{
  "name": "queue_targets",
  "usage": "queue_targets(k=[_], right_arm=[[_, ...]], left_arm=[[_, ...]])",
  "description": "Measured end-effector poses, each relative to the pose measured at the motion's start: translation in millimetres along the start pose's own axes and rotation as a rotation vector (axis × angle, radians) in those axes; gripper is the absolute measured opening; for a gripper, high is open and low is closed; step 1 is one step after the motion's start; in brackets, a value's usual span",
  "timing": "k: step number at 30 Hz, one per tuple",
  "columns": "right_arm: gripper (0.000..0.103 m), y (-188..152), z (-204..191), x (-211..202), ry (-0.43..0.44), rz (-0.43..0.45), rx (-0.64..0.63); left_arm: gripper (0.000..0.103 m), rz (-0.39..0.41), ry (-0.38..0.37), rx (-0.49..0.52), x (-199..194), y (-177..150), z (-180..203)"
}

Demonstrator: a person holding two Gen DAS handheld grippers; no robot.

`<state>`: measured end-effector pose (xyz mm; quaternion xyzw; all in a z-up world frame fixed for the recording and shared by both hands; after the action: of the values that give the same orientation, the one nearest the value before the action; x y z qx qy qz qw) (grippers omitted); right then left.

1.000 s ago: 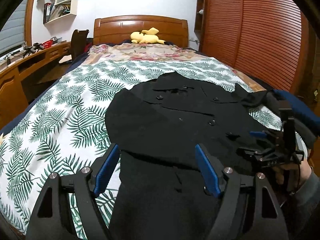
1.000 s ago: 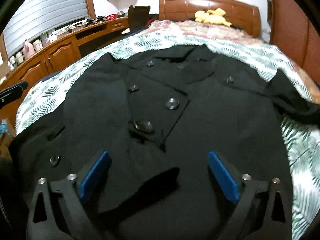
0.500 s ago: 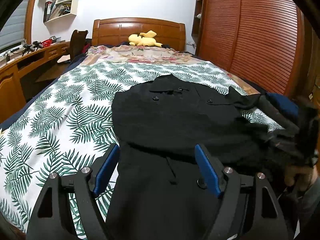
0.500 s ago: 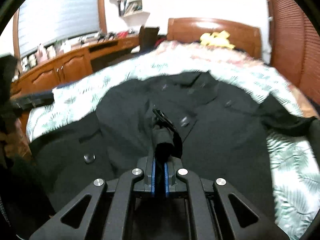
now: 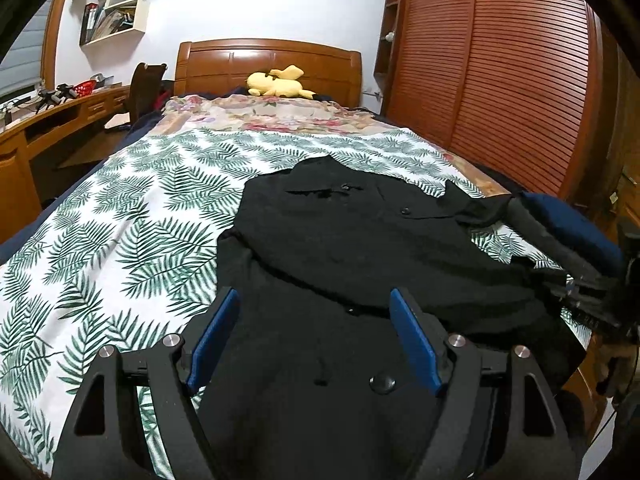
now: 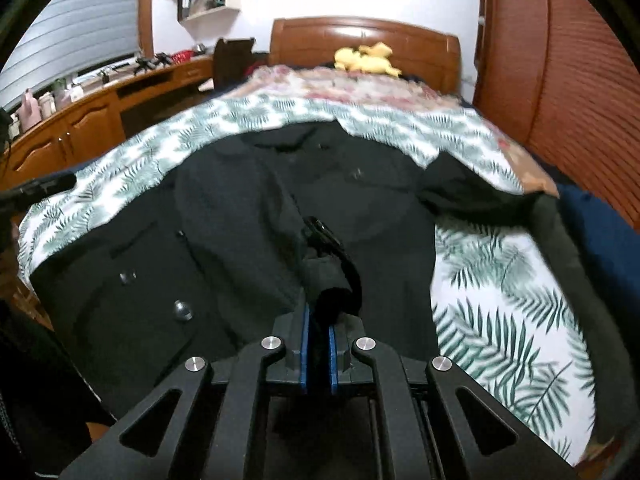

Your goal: Fold large clothes

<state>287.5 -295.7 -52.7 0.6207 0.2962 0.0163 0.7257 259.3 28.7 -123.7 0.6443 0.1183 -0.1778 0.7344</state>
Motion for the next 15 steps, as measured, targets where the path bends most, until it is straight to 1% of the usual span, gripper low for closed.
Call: queue_targets(k=[1, 3, 4, 5, 6, 8, 12, 15], right_arm=[[0.006, 2, -2, 3, -0.004, -0.008, -0.003], [0.016, 3, -5, 8, -0.023, -0.020, -0.013], [0.019, 3, -4, 8, -0.041, -0.021, -0.022], [0.028, 12, -11, 15, -0.055, -0.019, -0.030], [0.040, 17, -18, 15, -0.067, -0.014, -0.037], [0.053, 20, -21, 5, -0.080, 0.003, -0.037], [0.054, 27, -26, -3, -0.060, 0.036, -0.039], [0.054, 30, -34, 0, -0.012, 0.046, -0.052]], left_arm=[[0.078, 0.001, -0.005, -0.001, 2, 1, 3], [0.078, 0.000, -0.014, -0.012, 7, 2, 9], [0.078, 0.001, -0.017, -0.017, 9, 3, 11], [0.078, 0.003, -0.022, -0.023, 12, 4, 16], [0.078, 0.005, -0.027, -0.024, 13, 5, 19], [0.078, 0.012, -0.038, -0.027, 17, 7, 27], [0.078, 0.012, -0.054, -0.017, 25, 9, 42], [0.078, 0.014, -0.058, 0.008, 29, 9, 53]])
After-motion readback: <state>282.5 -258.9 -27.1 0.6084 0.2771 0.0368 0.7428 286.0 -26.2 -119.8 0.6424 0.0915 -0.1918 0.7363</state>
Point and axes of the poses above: each gripper's, at about its wrist camera, not at the fingertips, and x roughly the way its jaws point, z to its right, y to its top, the point moved 8 cm from there along x, roughly the way its jaws point, and after that the axes turned 10 degrees about z, right-handed, at the moved point
